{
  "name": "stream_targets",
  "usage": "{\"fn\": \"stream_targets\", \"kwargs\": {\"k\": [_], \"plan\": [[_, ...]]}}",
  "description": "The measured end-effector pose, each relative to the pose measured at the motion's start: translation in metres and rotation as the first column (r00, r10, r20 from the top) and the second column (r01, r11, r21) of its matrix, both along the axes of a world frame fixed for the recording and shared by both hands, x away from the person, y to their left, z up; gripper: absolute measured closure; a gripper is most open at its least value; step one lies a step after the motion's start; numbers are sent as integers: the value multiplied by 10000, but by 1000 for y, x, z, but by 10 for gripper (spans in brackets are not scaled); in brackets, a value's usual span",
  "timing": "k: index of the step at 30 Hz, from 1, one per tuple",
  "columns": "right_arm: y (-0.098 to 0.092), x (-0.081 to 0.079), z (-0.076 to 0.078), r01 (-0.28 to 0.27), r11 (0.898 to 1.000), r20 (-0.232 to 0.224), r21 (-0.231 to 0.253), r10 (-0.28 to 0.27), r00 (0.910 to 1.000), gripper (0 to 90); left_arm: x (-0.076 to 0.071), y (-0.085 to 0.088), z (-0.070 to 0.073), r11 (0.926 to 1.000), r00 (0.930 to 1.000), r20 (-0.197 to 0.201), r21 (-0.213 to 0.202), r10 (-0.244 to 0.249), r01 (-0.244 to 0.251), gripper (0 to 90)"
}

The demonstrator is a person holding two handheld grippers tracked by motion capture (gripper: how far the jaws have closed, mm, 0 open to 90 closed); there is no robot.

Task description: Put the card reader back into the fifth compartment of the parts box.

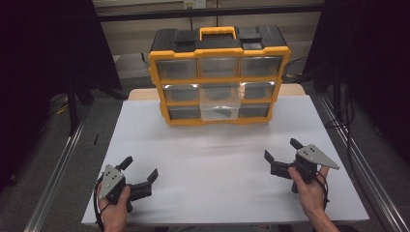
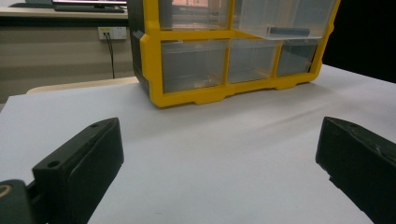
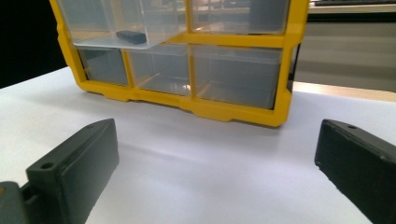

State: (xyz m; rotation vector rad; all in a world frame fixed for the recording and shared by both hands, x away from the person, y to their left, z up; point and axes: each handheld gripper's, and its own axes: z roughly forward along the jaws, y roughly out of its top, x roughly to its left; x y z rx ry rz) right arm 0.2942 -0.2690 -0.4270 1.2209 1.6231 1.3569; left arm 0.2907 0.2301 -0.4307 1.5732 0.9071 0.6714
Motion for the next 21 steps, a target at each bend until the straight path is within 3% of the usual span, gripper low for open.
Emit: {"fn": "stream_targets", "kwargs": {"k": [13,21], "plan": [[-13,-17,-4,596,9982,-66,76,-595,9982,0,-2,2,0,9996,9998,-11,-177,199,-199,4],[-13,-29,-9,631,9980,-146,-36,-631,9979,0,-3,2,1,9998,9998,17,-27,191,-191,5]]}}
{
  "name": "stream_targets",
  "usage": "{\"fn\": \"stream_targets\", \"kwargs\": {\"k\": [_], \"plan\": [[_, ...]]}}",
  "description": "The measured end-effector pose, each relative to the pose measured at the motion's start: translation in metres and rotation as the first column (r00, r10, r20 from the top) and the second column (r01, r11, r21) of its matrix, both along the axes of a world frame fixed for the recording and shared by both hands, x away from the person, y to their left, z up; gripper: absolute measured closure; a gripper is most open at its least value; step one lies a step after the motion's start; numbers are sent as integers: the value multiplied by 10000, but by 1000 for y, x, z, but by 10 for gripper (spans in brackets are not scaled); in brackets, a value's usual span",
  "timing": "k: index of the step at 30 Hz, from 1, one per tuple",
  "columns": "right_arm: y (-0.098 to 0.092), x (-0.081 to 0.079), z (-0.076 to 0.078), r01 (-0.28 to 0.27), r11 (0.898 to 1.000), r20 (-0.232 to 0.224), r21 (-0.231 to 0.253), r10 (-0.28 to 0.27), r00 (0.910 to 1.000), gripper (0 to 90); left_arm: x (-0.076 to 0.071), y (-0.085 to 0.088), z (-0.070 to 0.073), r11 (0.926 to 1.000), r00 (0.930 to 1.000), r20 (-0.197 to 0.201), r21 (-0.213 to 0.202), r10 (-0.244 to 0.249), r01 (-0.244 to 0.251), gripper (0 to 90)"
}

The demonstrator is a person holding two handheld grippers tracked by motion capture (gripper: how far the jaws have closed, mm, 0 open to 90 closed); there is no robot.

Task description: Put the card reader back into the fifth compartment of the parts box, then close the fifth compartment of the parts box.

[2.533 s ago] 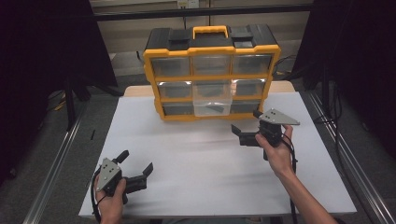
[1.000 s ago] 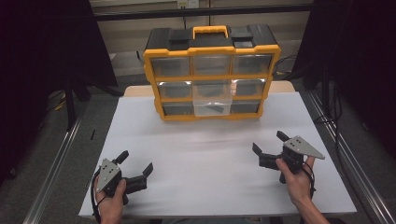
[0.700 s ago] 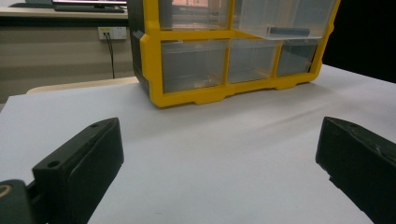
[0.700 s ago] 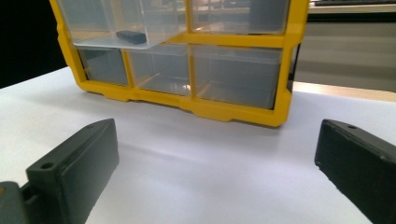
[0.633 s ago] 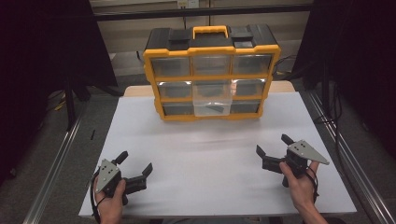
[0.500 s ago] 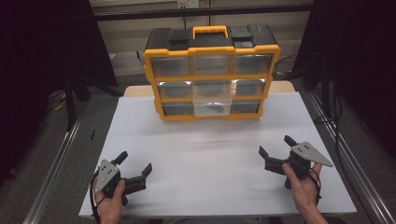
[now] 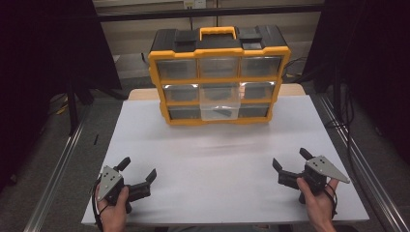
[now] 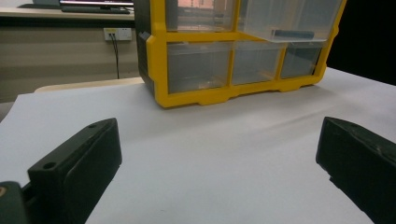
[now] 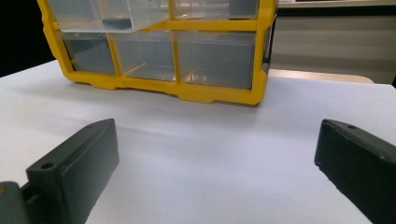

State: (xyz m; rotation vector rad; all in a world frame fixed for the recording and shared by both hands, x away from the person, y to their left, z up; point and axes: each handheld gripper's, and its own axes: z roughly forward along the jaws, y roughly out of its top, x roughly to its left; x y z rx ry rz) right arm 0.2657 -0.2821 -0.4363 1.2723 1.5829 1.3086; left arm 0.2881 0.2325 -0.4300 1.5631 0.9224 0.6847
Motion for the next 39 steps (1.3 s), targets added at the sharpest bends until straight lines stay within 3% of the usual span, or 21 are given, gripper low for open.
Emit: {"fn": "stream_targets", "kwargs": {"k": [14,21,39], "plan": [[2,1,0,-176,9997,155,-142,179,9997,2,1,-1,0,10000,10000,0,16,-66,66,5],[5,5,-1,-348,9992,11,-175,349,9994,4,1,1,-1,9999,9999,-44,-28,-142,142,10],[17,11,0,-1670,9859,-367,127,1674,9852,35,1,1,-2,9999,9998,-148,-40,-127,126,9]]}}
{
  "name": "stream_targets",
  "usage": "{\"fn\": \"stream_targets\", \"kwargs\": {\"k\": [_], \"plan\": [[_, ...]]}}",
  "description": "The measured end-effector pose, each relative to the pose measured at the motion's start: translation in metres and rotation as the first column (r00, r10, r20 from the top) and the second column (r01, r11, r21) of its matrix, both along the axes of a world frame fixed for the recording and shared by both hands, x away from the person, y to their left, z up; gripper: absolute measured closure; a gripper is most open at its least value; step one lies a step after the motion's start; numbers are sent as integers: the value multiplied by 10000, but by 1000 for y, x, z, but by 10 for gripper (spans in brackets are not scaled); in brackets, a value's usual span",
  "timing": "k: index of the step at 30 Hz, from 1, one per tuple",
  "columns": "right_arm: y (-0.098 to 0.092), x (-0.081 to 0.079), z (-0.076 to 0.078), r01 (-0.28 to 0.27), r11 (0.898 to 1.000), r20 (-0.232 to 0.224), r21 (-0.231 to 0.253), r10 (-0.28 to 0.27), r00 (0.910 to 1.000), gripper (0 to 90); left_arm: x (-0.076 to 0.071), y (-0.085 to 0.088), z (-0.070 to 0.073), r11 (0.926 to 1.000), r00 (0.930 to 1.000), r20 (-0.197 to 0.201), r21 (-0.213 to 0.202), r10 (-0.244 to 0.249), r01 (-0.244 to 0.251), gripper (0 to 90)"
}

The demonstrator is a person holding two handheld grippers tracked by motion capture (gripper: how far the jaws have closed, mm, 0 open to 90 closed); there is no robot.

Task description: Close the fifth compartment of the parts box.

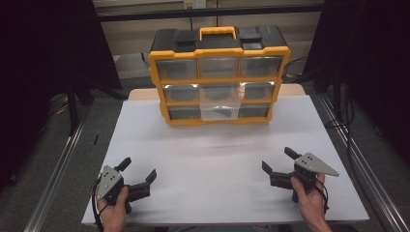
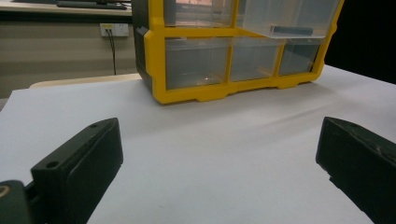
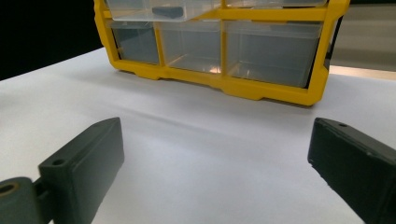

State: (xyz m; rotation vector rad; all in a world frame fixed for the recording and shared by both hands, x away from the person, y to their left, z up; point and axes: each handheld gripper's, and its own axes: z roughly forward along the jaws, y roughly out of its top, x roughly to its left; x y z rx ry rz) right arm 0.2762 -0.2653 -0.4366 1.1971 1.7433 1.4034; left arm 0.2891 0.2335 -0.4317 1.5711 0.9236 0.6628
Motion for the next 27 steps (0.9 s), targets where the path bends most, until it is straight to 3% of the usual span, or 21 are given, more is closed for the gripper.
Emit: {"fn": "stream_targets", "kwargs": {"k": [13,18,27], "plan": [[17,6,8,-1261,9919,204,127,1258,9918,43,0,0,0,10000,10000,24,6,4,-4,9],[24,12,17,-1779,9832,536,417,1756,9830,35,1,0,0,10000,10000,-1,-33,0,0,9],[41,21,26,-2594,9658,681,22,2587,9636,34,0,0,0,10000,10000,-15,-19,-13,13,9]]}}
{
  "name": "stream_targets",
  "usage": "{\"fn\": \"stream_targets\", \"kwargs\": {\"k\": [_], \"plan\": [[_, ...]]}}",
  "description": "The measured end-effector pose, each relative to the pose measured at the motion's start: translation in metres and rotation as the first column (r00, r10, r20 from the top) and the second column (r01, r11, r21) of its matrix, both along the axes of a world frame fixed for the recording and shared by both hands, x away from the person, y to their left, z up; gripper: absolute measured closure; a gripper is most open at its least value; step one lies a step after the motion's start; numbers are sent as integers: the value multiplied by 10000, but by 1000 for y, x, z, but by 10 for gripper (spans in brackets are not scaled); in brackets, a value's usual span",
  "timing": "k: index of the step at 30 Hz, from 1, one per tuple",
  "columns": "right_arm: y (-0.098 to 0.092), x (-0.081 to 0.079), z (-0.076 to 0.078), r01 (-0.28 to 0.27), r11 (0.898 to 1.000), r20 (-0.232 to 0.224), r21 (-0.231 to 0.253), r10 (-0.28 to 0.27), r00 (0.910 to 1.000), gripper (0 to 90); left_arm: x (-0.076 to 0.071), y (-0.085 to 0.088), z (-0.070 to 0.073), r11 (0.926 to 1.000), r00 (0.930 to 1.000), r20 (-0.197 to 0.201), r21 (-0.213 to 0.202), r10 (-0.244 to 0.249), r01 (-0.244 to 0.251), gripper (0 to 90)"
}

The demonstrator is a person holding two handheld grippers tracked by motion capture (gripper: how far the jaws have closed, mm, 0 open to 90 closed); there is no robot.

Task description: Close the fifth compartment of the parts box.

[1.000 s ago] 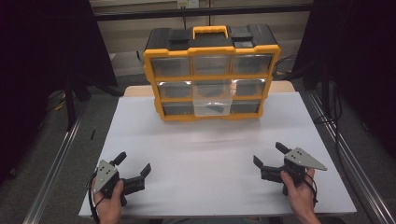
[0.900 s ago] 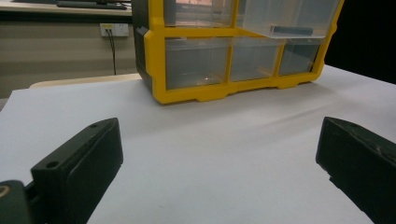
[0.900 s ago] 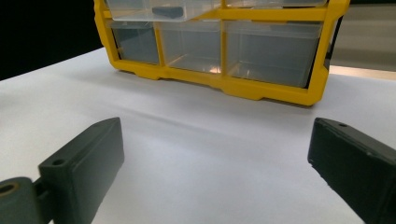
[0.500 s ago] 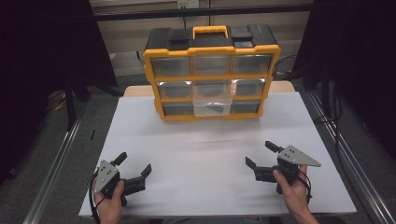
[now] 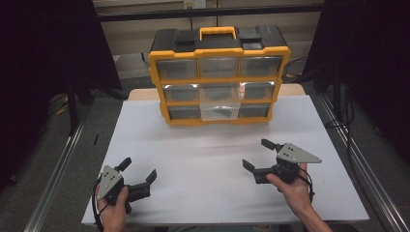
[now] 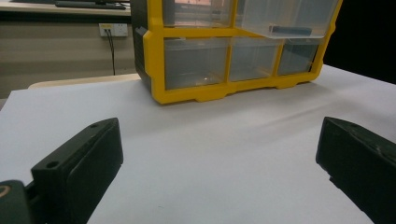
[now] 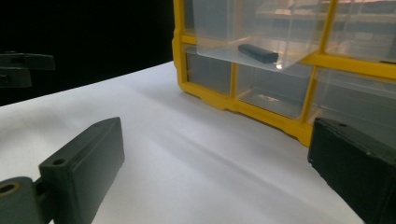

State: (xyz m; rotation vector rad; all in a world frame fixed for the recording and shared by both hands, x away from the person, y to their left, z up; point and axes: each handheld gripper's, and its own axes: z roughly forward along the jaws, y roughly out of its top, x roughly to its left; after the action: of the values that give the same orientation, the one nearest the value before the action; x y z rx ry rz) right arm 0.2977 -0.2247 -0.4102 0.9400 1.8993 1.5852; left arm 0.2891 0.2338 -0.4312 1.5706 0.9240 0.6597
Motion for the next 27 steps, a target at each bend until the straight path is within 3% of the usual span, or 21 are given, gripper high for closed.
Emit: {"fn": "stream_targets", "kwargs": {"k": [12,20,27], "plan": [[18,13,13,-510,9986,227,162,506,9985,47,1,-1,0,10000,10000,-23,-33,-48,48,9],[37,23,16,-853,9963,280,-62,854,9959,50,3,-2,-1,10000,10000,-12,69,-49,50,9],[47,31,21,-1137,9935,334,20,1135,9930,67,3,-2,-1,9999,10000,-14,125,-58,58,9]]}}
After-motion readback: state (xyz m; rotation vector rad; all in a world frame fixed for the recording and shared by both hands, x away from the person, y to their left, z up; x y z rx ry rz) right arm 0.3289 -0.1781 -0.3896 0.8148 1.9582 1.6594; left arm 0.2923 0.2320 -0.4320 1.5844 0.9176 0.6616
